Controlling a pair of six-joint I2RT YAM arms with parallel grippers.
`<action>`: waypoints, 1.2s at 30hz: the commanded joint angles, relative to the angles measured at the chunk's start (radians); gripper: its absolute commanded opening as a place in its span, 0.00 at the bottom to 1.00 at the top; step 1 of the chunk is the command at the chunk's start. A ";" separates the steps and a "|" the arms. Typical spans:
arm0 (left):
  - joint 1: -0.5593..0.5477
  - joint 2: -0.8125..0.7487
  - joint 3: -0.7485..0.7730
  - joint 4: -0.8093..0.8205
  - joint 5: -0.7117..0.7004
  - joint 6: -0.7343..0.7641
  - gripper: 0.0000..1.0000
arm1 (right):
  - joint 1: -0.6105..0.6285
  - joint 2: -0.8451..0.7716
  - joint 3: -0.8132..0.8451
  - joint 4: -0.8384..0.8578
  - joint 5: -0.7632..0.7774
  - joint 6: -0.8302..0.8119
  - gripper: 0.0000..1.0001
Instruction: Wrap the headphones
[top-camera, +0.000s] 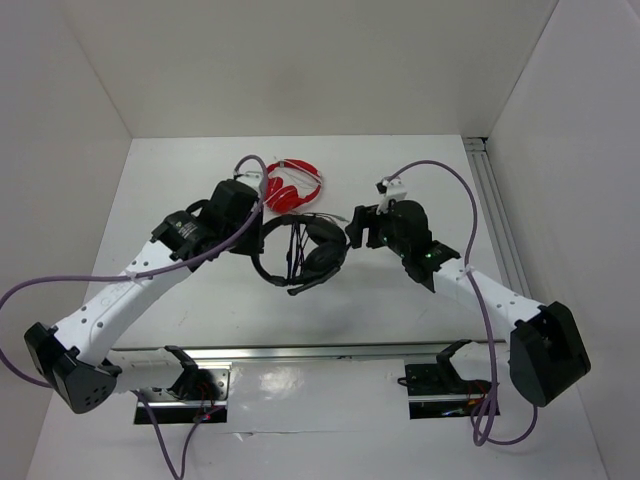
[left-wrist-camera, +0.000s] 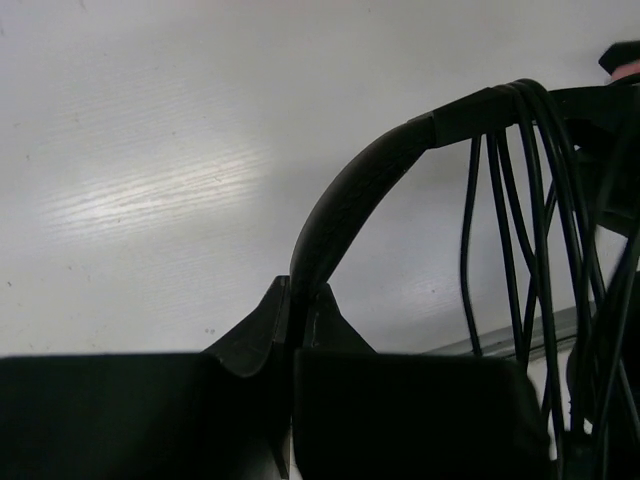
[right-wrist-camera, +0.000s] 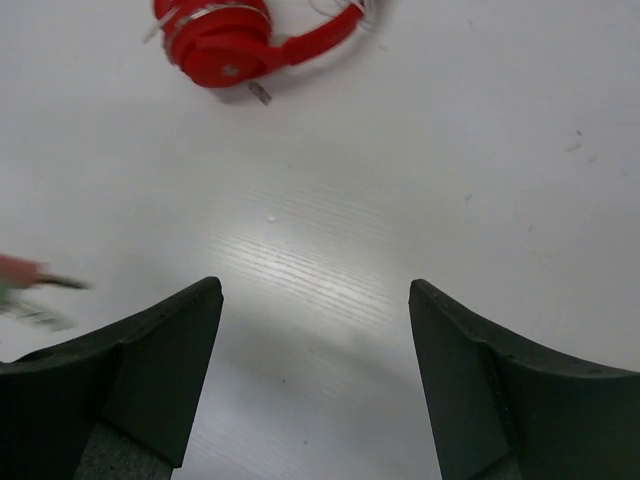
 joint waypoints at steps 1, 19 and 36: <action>0.034 -0.037 0.033 0.077 0.030 -0.012 0.00 | -0.037 0.008 -0.017 0.000 0.054 0.028 0.83; 0.062 -0.006 -0.080 0.152 0.075 -0.011 0.00 | -0.077 -0.194 0.003 -0.233 0.224 0.201 0.85; -0.037 0.143 -0.113 0.298 0.044 -0.141 0.00 | -0.006 -0.432 0.187 -0.604 0.244 0.190 1.00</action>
